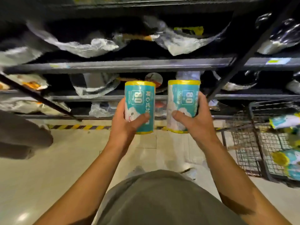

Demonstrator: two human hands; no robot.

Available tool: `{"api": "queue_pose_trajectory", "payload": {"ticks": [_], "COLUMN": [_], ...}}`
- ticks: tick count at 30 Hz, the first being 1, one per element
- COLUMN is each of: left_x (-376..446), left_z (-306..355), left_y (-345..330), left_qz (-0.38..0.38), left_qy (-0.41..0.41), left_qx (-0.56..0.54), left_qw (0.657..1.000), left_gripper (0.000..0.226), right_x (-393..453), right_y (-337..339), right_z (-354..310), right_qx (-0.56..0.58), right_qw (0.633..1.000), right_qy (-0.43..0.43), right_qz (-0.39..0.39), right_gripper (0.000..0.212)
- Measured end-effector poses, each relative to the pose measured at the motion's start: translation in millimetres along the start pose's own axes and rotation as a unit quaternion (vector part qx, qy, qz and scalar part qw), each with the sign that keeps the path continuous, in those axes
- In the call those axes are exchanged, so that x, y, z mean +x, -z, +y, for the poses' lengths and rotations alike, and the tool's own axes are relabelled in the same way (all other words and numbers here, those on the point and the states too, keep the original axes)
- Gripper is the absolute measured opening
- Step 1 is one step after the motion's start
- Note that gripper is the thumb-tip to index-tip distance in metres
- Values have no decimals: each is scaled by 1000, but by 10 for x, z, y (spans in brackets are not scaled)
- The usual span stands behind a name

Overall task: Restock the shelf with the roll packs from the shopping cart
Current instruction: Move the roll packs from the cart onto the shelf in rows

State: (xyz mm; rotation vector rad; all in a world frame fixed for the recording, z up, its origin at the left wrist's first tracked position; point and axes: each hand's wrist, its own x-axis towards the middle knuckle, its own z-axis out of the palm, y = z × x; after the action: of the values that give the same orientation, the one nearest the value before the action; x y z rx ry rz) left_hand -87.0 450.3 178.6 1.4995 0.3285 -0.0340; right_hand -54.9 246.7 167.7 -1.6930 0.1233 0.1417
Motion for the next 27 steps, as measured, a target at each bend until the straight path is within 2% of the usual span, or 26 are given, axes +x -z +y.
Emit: {"api": "queue_pose_trajectory", "payload": {"ticks": [3, 7, 12, 17, 21, 27], "left_x": [-110, -312, -494, -421, -164, 503], "left_z": [-7, -36, -2, 59, 189, 506], "left_y": [667, 1356, 1965, 2434, 2743, 3159], "left_qz": [54, 121, 201, 270, 290, 272], "left_qy": [-18, -31, -23, -29, -44, -79], "left_qx": [-6, -8, -43, -79, -91, -84], "left_qw": [998, 992, 979, 959, 952, 955], "left_gripper": [58, 48, 71, 61, 65, 69], "right_x": [-60, -112, -64, 147, 398, 965], "right_y": [-621, -1310, -1991, -2626, -3034, -3529], "right_z": [-92, -265, -482, -681, -843, -1105], "right_qx": [-18, -40, -39, -47, -36, -8], "right_qw": [999, 993, 979, 966, 960, 961], "right_qy": [13, 32, 36, 50, 58, 74], "right_qz": [-43, -106, -195, -249, -272, -267], "right_gripper": [76, 69, 70, 85, 85, 78]}}
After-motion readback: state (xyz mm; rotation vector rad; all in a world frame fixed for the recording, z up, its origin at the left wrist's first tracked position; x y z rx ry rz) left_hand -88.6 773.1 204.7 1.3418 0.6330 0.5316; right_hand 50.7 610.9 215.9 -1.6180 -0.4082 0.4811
